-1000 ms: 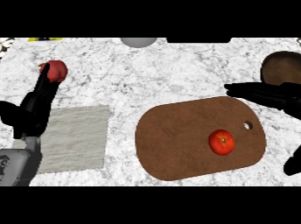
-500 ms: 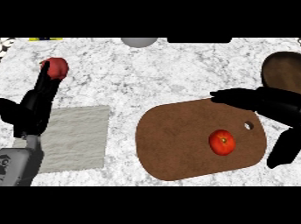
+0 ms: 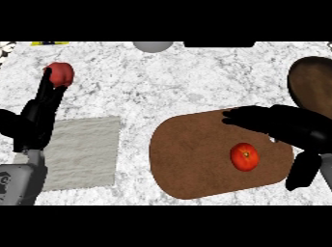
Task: Pick the tomato from the cutting board and place it in the pan
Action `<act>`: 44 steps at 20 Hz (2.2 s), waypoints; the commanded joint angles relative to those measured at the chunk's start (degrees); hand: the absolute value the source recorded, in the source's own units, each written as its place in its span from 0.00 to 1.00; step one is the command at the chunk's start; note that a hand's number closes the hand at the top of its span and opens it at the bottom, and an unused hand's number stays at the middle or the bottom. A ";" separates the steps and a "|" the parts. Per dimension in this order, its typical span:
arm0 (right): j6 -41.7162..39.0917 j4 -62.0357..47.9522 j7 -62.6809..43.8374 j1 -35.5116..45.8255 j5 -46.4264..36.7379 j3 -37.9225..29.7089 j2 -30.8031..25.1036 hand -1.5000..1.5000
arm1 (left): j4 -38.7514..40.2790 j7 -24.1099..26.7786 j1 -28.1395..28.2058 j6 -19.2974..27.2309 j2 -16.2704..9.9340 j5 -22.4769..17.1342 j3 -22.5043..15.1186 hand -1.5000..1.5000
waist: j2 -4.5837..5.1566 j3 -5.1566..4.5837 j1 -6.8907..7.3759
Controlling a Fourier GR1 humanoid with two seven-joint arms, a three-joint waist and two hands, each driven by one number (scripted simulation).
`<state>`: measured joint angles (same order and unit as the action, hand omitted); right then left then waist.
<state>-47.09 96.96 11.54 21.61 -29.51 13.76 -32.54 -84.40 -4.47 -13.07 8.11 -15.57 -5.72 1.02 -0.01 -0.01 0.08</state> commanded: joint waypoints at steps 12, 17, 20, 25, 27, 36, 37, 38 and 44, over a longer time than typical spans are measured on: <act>5.73 -5.52 5.52 -2.45 -18.74 7.11 2.54 0.00 | -2.08 -0.03 1.81 -1.45 2.04 1.97 1.22 0.50 | 0.02 0.02 0.22; 1.52 -5.36 3.67 0.88 -20.71 5.06 5.52 0.00 | -4.72 -1.92 3.34 -2.12 2.39 2.93 1.32 0.50 | -0.04 0.01 0.25; 5.28 -7.16 3.75 -1.34 -25.30 8.94 7.70 0.00 | 0.13 0.87 1.29 -2.58 3.45 3.02 2.10 0.50 | 0.01 0.00 0.08; 4.07 -9.16 7.94 -0.76 -27.11 6.77 5.47 0.00 | 4.49 2.72 -1.85 -1.79 4.19 5.03 3.00 0.50 | 0.04 0.00 -0.11; 8.64 -16.32 10.42 0.48 -29.65 8.71 6.41 0.00 | 0.82 -2.69 -2.30 -2.88 3.15 3.63 3.18 0.50 | 0.08 0.02 0.17; 9.53 -17.26 16.25 2.50 -31.41 11.66 8.81 1.00 | -0.46 1.11 1.62 -4.89 3.06 3.85 3.94 0.50 | 0.07 0.01 0.34; 10.13 -15.52 15.75 0.23 -33.10 12.32 8.46 1.00 | -1.52 0.35 1.90 -4.59 3.23 3.20 4.89 0.50 | 0.01 0.01 0.16; 11.66 -18.04 17.13 0.94 -33.47 12.03 8.97 1.00 | 1.05 0.59 -0.24 -4.57 3.81 3.68 4.43 0.50 | 0.06 0.01 0.10; 13.09 -17.80 19.40 0.37 -34.98 8.28 8.71 1.00 | -1.63 -0.36 1.64 -5.86 3.35 3.35 5.47 0.50 | 0.00 0.01 0.12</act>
<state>-33.87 81.35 27.74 21.22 -62.89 23.77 -24.26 -84.55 -5.01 -13.19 3.39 -12.12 -1.74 5.63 -0.21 -0.09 0.16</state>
